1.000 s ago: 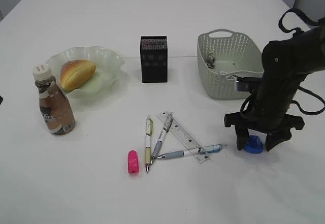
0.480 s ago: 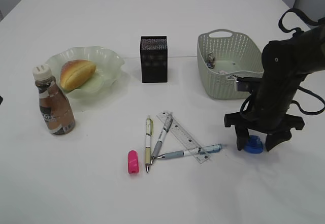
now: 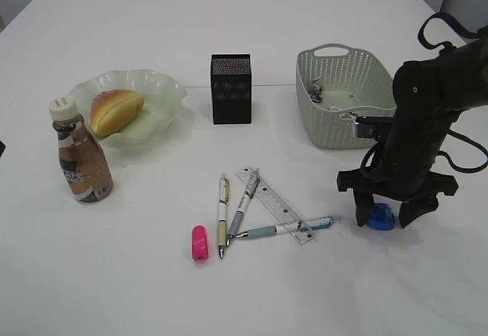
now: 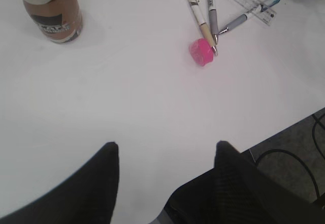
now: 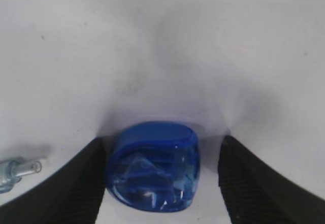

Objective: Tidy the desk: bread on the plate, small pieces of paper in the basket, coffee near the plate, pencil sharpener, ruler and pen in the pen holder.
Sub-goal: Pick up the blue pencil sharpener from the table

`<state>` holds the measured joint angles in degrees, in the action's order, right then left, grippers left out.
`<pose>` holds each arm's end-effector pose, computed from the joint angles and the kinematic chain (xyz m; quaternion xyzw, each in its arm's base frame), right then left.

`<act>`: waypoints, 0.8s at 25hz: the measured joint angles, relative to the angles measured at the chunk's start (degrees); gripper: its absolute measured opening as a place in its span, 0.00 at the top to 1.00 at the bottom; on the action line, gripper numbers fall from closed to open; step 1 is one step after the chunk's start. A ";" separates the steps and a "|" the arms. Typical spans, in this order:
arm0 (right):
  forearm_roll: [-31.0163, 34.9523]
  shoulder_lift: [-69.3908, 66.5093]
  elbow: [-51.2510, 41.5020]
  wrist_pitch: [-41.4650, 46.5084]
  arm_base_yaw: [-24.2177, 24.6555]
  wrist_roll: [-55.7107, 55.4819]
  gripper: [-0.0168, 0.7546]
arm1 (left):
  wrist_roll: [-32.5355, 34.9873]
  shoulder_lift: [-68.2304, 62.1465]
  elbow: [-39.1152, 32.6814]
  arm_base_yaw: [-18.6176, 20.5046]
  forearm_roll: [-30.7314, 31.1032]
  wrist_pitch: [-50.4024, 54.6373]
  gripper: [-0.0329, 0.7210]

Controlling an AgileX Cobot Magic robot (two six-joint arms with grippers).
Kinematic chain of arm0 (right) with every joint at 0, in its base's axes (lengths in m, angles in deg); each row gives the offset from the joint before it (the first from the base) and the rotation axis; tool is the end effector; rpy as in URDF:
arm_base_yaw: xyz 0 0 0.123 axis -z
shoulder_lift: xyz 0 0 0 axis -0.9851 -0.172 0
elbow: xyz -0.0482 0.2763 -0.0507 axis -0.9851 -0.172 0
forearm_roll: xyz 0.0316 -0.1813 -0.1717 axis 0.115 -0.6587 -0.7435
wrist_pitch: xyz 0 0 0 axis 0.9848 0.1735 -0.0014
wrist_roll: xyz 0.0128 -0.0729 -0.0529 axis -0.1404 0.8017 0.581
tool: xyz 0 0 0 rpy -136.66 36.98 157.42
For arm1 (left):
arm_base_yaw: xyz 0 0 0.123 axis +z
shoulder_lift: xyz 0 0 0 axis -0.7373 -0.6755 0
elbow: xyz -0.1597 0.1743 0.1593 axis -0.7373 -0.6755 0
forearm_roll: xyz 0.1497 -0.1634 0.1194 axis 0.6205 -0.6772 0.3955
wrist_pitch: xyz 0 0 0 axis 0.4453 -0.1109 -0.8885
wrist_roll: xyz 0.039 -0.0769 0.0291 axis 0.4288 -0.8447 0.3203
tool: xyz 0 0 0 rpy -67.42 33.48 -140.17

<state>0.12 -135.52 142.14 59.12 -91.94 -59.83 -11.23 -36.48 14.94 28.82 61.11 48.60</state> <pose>0.3624 0.0760 0.1154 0.0500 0.9986 0.0044 0.0167 0.1803 -0.0821 0.3434 0.1645 0.9493 -0.1503 0.2219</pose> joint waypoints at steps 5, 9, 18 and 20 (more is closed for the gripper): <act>0.00 0.00 0.00 0.00 0.00 0.00 0.29 | 0.00 0.00 0.00 0.00 0.00 0.00 0.39; 0.00 0.00 0.00 -0.10 0.00 0.00 0.44 | 0.00 0.00 0.00 0.00 0.00 0.00 0.40; 0.00 0.00 0.12 -0.10 0.00 0.00 0.51 | 0.00 0.00 0.00 0.00 0.00 0.00 0.41; 0.00 0.00 0.12 0.03 0.00 0.00 0.52 | 0.00 0.00 0.00 0.00 0.00 0.00 0.41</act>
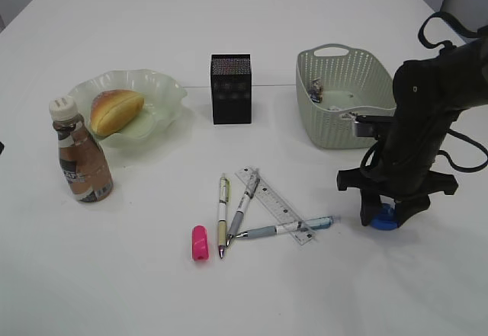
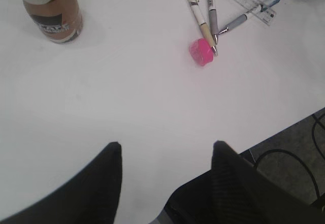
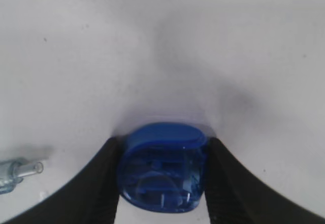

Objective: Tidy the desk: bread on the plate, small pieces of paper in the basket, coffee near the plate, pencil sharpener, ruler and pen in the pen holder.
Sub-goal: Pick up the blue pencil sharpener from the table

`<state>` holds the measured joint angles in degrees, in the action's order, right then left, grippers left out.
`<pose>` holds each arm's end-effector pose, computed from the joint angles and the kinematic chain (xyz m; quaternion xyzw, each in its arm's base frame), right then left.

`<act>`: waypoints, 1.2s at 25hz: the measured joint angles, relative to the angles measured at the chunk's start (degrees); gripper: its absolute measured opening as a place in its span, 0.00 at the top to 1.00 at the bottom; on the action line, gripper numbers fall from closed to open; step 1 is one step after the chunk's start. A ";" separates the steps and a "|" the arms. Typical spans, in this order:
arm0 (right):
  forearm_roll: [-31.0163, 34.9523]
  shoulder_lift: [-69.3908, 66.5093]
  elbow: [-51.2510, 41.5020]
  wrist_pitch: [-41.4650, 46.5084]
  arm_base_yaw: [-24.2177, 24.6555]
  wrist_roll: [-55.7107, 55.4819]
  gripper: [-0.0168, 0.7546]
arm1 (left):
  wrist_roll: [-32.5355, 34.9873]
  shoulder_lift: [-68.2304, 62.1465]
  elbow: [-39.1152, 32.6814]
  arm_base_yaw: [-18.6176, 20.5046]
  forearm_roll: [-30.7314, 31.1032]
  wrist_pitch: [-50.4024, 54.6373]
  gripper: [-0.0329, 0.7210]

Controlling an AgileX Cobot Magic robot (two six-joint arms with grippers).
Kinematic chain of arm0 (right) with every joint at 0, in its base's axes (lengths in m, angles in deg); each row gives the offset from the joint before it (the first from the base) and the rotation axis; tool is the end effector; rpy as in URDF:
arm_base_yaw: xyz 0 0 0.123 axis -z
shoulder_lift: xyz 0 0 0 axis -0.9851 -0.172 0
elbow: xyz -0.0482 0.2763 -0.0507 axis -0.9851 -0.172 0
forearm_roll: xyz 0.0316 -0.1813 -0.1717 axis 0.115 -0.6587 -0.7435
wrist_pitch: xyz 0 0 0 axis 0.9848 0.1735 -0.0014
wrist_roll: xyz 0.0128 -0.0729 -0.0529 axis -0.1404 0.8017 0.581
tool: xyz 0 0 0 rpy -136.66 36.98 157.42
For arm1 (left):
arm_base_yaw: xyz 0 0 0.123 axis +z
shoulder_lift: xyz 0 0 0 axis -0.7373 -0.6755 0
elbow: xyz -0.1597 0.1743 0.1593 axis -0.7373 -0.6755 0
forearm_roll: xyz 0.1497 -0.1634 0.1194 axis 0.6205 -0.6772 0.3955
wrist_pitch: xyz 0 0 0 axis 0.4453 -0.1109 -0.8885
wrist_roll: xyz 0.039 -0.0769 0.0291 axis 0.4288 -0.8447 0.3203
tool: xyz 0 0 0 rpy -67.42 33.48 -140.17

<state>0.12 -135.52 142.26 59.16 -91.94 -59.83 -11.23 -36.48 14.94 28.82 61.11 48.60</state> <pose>0.3628 0.0761 0.1159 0.0500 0.9986 0.0046 0.0174 0.1803 -0.0821 0.3434 0.1645 0.9493 -0.1503 0.2219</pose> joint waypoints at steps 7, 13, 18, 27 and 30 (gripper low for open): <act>0.00 0.00 0.00 3.05 0.00 2.31 0.52 | 0.00 0.00 0.00 0.00 0.00 0.00 0.42; 0.00 1.73 0.00 5.21 0.00 5.78 0.52 | 0.00 0.00 0.00 0.00 0.00 0.00 0.42; 0.00 5.59 0.00 5.99 0.00 11.15 0.52 | 0.00 0.00 0.00 0.00 -0.04 0.00 0.42; 5.90 9.81 0.00 10.57 0.00 25.34 0.52 | 0.00 0.00 0.00 0.00 -0.48 0.00 0.43; 7.60 11.08 0.00 12.41 0.00 27.39 0.52 | 0.00 0.00 0.00 0.00 -0.48 0.40 0.43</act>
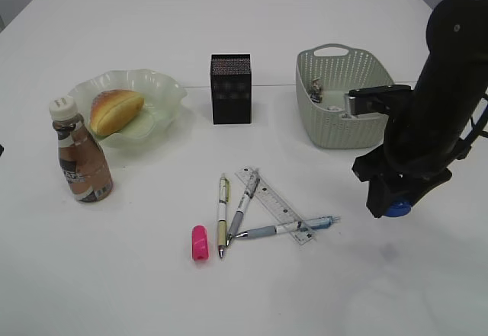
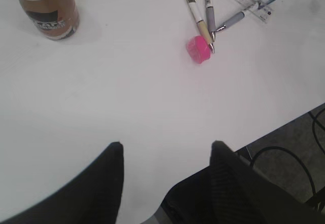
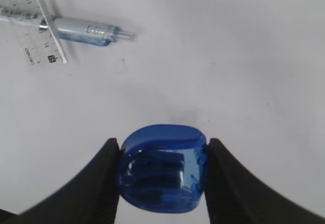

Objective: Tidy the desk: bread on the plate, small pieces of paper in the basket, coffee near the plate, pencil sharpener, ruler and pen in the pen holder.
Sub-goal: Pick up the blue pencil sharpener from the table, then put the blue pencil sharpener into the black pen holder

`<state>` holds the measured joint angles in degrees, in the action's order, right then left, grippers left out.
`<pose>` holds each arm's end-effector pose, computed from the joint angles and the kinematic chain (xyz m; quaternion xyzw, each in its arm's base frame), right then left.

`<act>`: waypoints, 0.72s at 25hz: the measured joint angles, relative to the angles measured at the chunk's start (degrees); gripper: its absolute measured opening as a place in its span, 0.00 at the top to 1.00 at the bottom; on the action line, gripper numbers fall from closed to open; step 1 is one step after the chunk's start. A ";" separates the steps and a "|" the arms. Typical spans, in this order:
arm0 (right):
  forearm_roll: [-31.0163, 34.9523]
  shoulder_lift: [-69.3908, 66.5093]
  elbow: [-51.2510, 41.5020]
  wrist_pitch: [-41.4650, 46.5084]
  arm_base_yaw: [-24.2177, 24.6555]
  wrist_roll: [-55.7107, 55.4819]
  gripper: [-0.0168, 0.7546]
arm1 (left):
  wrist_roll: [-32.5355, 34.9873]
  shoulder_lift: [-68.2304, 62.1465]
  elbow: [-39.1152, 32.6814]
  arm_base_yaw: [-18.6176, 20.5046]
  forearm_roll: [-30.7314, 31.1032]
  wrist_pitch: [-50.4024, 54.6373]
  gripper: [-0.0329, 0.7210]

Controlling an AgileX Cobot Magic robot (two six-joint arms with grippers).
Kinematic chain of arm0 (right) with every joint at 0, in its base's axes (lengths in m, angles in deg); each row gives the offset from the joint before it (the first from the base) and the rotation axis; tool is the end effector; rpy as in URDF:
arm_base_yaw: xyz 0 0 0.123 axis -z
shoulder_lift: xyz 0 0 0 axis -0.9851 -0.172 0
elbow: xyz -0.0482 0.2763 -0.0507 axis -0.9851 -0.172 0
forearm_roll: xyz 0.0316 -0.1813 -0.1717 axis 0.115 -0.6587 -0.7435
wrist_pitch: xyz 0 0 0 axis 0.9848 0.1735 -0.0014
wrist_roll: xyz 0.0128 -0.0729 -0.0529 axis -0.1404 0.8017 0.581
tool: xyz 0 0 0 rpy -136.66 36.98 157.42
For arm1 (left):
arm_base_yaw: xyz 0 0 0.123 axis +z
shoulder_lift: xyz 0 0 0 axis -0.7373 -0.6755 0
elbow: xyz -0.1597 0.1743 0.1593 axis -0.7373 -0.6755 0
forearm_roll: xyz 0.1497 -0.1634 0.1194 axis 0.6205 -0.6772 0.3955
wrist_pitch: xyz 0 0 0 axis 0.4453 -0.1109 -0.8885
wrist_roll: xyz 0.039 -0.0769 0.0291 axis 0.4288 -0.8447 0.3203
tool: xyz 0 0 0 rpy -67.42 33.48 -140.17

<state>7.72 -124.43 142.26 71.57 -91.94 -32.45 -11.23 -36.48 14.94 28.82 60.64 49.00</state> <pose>0.3365 0.0811 0.1855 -0.1542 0.9864 0.0572 0.0054 0.1795 -0.0826 0.3433 0.1641 0.9497 -0.1539 0.2179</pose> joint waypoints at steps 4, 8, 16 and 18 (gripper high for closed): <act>0.01 2.60 1.28 3.63 -0.12 0.35 0.52 | 0.00 0.00 0.00 0.00 -0.13 0.75 0.43; -0.51 5.61 4.39 4.01 -0.92 0.63 0.52 | 0.00 0.00 0.00 0.00 -0.13 0.99 0.43; -0.95 6.45 9.58 5.18 -6.25 0.77 0.52 | 0.00 0.00 0.00 0.00 -0.22 0.99 0.43; -0.95 6.45 10.82 5.07 -7.00 0.37 0.52 | 0.00 0.00 0.00 0.00 -0.22 0.99 0.43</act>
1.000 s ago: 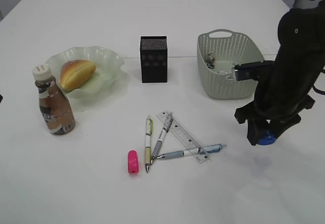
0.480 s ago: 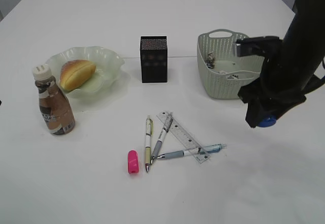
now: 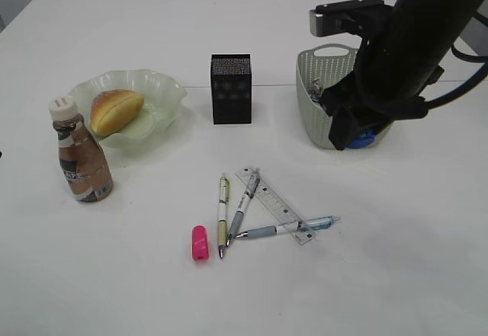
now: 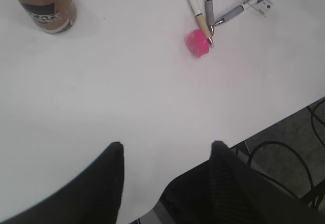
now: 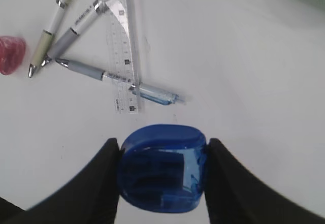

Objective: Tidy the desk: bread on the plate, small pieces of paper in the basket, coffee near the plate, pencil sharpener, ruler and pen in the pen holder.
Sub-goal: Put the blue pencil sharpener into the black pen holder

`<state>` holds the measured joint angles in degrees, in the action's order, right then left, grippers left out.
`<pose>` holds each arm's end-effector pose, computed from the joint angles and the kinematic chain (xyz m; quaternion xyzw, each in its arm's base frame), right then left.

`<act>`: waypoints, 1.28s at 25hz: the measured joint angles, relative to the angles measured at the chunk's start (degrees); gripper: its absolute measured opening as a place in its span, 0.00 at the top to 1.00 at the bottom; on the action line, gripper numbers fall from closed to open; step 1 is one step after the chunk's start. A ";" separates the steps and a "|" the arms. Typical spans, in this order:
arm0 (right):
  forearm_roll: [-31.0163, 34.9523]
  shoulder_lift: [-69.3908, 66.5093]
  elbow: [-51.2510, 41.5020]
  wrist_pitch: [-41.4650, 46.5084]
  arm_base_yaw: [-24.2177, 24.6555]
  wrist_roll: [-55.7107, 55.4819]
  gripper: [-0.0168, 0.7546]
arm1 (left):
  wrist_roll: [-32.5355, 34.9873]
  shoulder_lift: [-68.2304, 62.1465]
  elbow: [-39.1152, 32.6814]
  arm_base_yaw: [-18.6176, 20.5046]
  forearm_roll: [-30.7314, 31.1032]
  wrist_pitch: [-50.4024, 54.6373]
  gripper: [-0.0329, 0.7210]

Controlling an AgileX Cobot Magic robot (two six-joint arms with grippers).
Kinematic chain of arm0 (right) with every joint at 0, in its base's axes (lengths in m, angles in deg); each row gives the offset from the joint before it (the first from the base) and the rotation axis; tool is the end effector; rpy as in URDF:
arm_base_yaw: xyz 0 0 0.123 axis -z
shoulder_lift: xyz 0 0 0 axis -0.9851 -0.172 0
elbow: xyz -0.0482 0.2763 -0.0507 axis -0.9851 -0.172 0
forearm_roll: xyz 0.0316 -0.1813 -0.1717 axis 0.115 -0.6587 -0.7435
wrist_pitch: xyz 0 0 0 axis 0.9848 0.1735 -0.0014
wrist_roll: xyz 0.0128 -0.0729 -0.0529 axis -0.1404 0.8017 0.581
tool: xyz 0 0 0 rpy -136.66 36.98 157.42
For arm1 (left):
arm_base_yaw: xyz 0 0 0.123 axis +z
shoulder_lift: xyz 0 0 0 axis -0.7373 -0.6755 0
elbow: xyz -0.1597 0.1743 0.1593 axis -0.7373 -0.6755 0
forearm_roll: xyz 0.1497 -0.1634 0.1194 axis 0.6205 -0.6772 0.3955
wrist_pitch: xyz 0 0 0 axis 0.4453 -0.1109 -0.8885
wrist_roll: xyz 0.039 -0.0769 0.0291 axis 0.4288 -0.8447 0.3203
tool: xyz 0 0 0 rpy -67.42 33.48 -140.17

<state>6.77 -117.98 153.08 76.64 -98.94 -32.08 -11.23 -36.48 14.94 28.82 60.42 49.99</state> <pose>0.3344 0.1242 0.2717 -0.2298 0.9652 0.0631 0.1080 0.1780 -0.0826 0.3426 0.1652 0.9513 -0.1549 0.2094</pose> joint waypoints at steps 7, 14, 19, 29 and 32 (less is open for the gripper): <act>1.08 0.00 3.28 -2.92 -0.37 -1.86 0.52 | -0.11 0.00 0.00 0.00 0.00 0.14 0.44; 2.04 0.00 3.28 -10.04 -0.37 -2.33 0.52 | -0.21 0.00 0.00 0.00 -0.42 0.14 0.44; 3.68 -0.90 3.28 -19.39 -0.37 -2.33 0.52 | -0.21 0.00 0.00 0.00 -1.72 0.14 0.44; 5.67 -4.61 3.61 -37.76 -0.37 -0.48 0.52 | -0.21 0.00 0.00 0.00 -2.08 0.14 0.44; 5.76 -6.61 4.96 -40.09 -0.37 1.19 0.52 | -0.21 0.00 0.00 0.00 -2.08 0.14 0.44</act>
<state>12.53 -124.59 158.04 36.55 -99.31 -30.89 -11.44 -36.48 14.94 28.82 58.33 50.13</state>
